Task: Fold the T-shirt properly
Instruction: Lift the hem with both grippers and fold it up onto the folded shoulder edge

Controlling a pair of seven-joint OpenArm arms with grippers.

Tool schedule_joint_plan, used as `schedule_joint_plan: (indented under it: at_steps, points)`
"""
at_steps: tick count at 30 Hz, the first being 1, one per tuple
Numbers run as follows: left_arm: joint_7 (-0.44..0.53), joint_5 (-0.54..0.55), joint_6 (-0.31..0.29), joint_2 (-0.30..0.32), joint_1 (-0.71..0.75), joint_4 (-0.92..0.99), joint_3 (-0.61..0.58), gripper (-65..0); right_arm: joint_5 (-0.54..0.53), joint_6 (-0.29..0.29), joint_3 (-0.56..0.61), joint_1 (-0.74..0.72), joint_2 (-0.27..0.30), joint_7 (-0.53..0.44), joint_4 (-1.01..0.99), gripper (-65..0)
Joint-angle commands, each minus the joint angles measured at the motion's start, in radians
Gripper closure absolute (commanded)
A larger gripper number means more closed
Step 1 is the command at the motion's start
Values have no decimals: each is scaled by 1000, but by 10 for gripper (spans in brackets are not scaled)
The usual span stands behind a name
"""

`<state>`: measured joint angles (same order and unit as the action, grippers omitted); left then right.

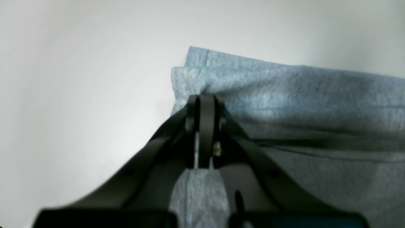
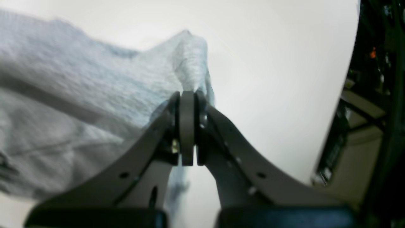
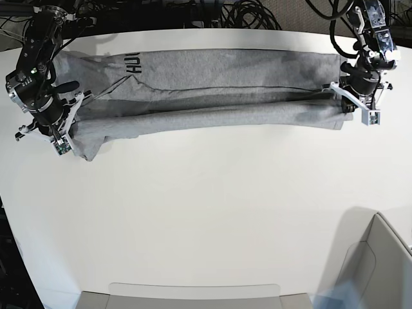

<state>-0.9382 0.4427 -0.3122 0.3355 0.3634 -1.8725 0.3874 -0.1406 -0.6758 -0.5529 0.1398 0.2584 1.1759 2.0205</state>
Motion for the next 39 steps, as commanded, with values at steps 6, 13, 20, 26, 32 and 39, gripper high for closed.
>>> schedule_joint_plan:
  at_steps: [6, 13, 20, 26, 32, 39]
  points:
    - [23, -8, 3, 18, 33, -25, 9, 0, 16, -22, -71, 10, 22, 20, 18, 0]
    - [23, -9, 3, 17, 78, -22, 9, 0, 16, -22, -63, 94, 19, 19, 12, 0]
    - [23, -9, 3, 15, 89, -19, 6, 0, 17, -22, -39, 131, 17, 17, 7, 0]
    - [-86, -9, 3, 20, 101, -22, 8, -103, 16, -22, -26, 165, 12, 17, 7, -142]
    - [-87, -9, 3, 15, 127, -25, 74, -218, 16, -22, -32, 168, -6, 17, 7, -176]
    - [-54, -3, 2, 15, 122, -37, 178, -222, 16, -22, -32, 162, -6, 17, 9, -176]
